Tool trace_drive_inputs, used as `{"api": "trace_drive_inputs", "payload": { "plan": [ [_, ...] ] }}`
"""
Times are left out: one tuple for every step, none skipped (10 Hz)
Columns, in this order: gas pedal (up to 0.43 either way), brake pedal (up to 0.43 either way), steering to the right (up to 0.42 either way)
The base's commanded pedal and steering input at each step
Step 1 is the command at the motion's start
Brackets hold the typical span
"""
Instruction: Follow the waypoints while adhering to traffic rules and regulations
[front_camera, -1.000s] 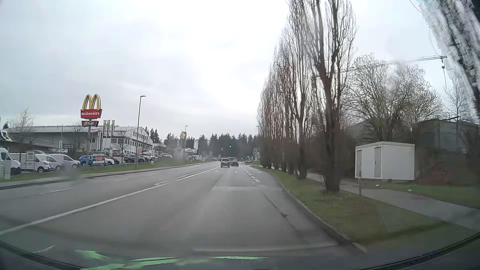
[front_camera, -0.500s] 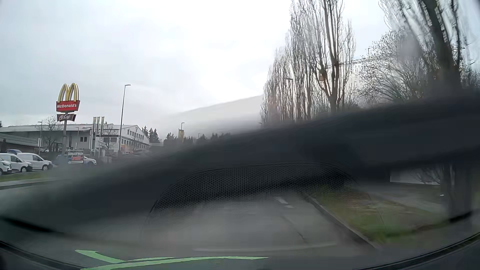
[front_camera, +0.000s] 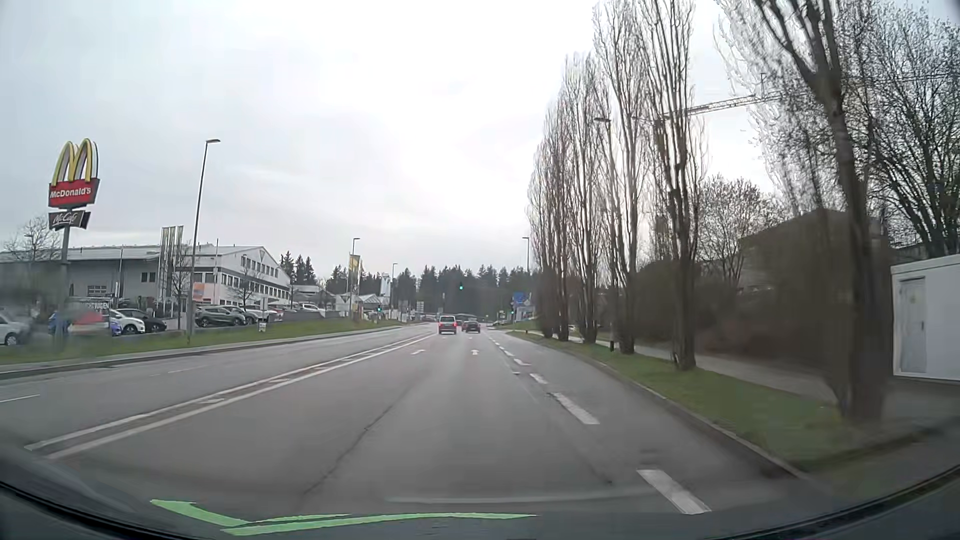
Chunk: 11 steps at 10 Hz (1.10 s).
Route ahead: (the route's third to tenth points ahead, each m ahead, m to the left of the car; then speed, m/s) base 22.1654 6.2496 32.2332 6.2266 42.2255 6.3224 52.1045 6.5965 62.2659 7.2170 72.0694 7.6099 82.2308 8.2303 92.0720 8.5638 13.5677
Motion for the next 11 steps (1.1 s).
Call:
{"api": "trace_drive_inputs", "payload": {
  "plan": [
    [0.169, 0.000, 0.000],
    [0.169, 0.000, 0.000],
    [0.169, 0.000, 0.000],
    [0.169, 0.000, 0.000],
    [0.169, 0.000, 0.000],
    [0.169, 0.000, 0.001],
    [0.157, 0.000, 0.000],
    [0.157, 0.000, 0.001],
    [0.150, 0.000, 0.000],
    [0.150, 0.000, 0.000],
    [0.150, 0.000, 0.001]
  ]
}}
